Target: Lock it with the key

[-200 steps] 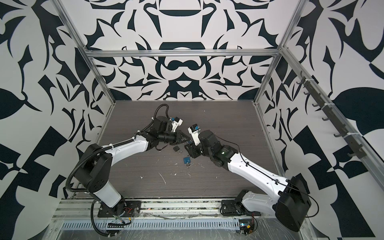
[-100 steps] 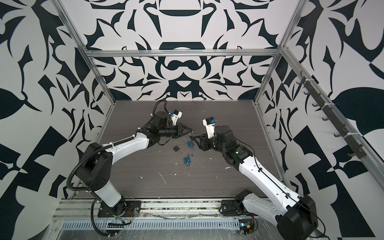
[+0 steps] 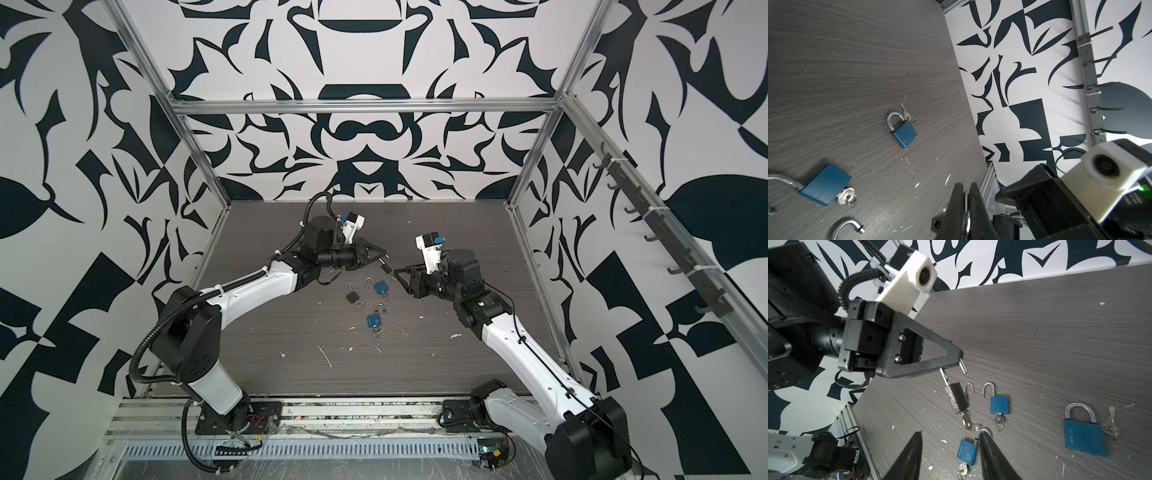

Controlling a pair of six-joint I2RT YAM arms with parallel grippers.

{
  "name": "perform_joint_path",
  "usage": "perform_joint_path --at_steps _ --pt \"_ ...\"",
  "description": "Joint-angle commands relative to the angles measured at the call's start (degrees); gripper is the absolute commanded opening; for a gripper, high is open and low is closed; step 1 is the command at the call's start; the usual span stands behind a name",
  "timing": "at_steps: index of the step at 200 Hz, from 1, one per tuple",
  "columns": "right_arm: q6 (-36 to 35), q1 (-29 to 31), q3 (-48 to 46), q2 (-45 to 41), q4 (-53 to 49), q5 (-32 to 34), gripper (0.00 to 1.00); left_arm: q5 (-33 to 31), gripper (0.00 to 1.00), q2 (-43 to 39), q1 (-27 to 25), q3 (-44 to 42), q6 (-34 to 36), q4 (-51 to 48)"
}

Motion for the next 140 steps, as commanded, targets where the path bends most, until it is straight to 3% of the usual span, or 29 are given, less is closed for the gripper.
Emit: perform_joint_path --at_steps 1,140 --pt "-1.5 -0.1 -0.4 -1.4 5.4 -2.7 0.48 1.3 0.00 -2.8 0.2 1.9 -0.9 -0.8" --pt "-4.1 0.0 0.1 3.4 12.7 -4.2 0.47 2.4 0.00 -4.1 0.1 2.5 -3.4 -1.2"
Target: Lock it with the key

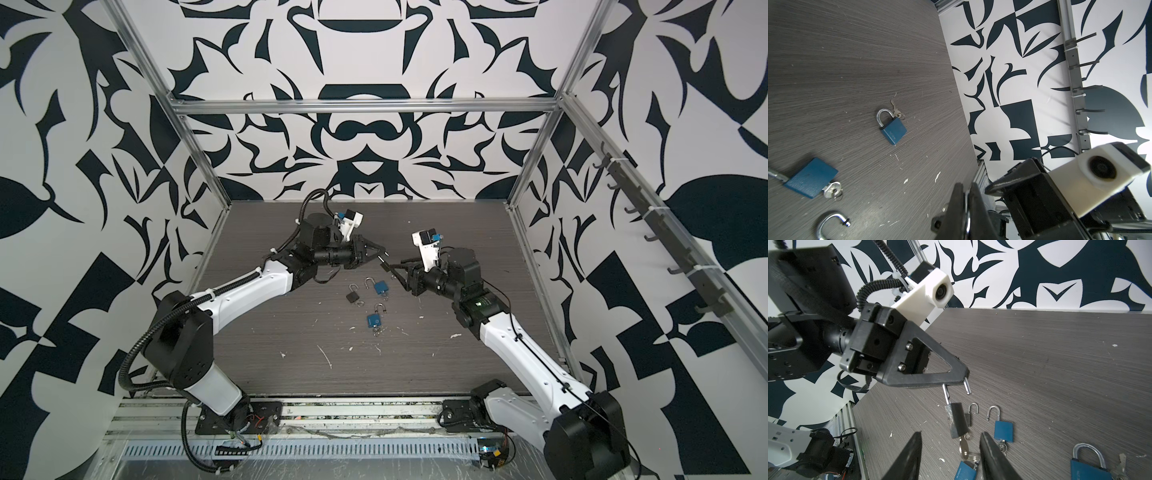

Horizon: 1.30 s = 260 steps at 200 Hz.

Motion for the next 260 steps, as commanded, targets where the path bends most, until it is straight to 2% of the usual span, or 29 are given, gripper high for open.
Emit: perform_joint_path --at_steps 1,220,260 --pt "-0.8 0.0 1.2 1.3 3.5 -1.7 0.47 1.4 0.00 -1.9 0.1 2.3 -0.8 0.3" --pt "-0.2 2.3 3.8 8.3 7.3 -1.6 0.38 2.1 0.00 -1.0 0.2 3.2 -2.7 2.4" --pt "-0.1 2.2 3.9 8.3 7.6 -0.9 0.31 2.3 0.00 -0.8 0.2 3.2 -2.7 2.5"
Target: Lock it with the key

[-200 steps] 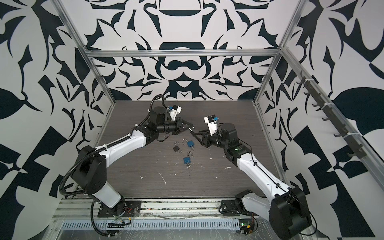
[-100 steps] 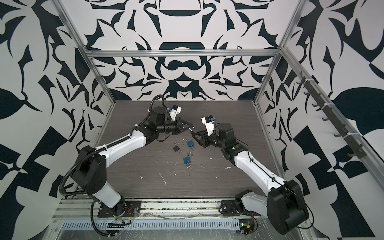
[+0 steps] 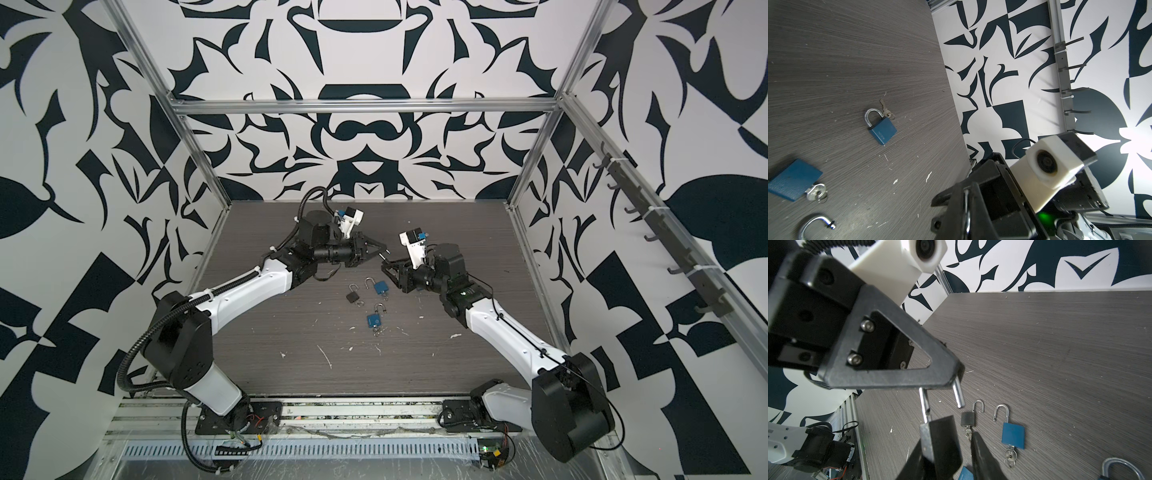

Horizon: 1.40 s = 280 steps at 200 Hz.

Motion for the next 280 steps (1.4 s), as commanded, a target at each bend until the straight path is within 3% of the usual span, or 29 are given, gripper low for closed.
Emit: perform_joint_path --at_steps 1,35,100,150,182,244,280 --pt "-0.3 0.3 2.6 -0.3 2.9 0.5 0.31 1.1 0.00 -0.8 0.1 2.0 -0.4 2.1" --pt "-0.3 0.3 2.6 -0.6 3.0 0.9 0.29 1.1 0.00 -0.7 0.1 1.9 -0.4 2.2" --pt "-0.4 0.3 2.6 -1.5 3.0 1.3 0.34 1.0 0.00 -0.4 0.1 1.7 -0.4 2.1" --pt "-0.6 0.3 2.5 -1.6 2.9 1.5 0.24 0.9 0.00 -0.4 0.2 1.7 -0.5 2.3" --pt "-0.3 0.3 2.6 -1.8 2.8 1.8 0.00 0.9 0.00 -0.4 0.2 1.4 -0.5 2.3" --pt "0.6 0.3 2.2 -3.4 -0.7 1.1 0.00 -0.6 0.00 -3.1 2.2 -0.7 0.6 3.0" --pt "1.0 0.3 3.0 -4.0 -4.9 -0.2 0.00 -1.9 0.29 -6.4 5.1 -3.2 2.6 2.2"
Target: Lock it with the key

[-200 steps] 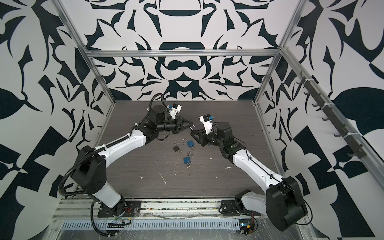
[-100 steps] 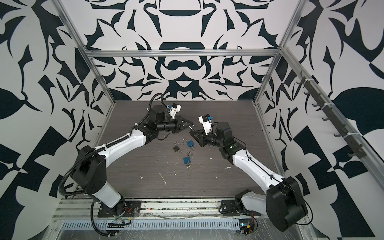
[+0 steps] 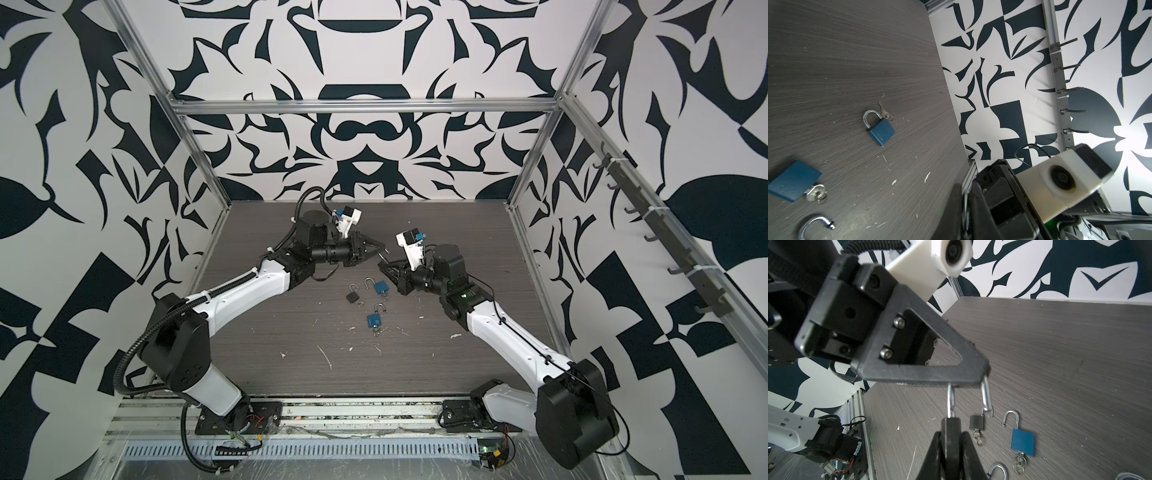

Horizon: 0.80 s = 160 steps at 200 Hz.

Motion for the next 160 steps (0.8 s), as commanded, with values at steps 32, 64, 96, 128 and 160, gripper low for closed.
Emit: perform_joint_path --at_steps 32,64,96,128,160 --pt "1.7 -0.6 4.4 -1.6 -7.2 -3.8 0.00 -2.4 0.35 -8.6 6.2 -4.5 6.3 -1.1" --pt "1.8 -0.6 6.1 -1.4 -10.4 -10.4 0.00 0.5 0.37 -12.5 6.4 -7.0 16.6 -2.1" --pt "4.0 -0.6 7.3 -0.5 -11.0 -18.7 0.00 7.4 0.38 -14.5 6.4 -9.6 21.7 -1.0" --pt "6.0 -0.6 7.8 1.3 -10.8 -23.2 0.00 14.0 0.38 -13.7 6.4 -11.2 20.3 4.2" --pt "7.0 -0.5 8.3 3.2 -10.9 -24.9 0.00 18.1 0.39 -12.0 6.2 -11.2 18.4 8.3"
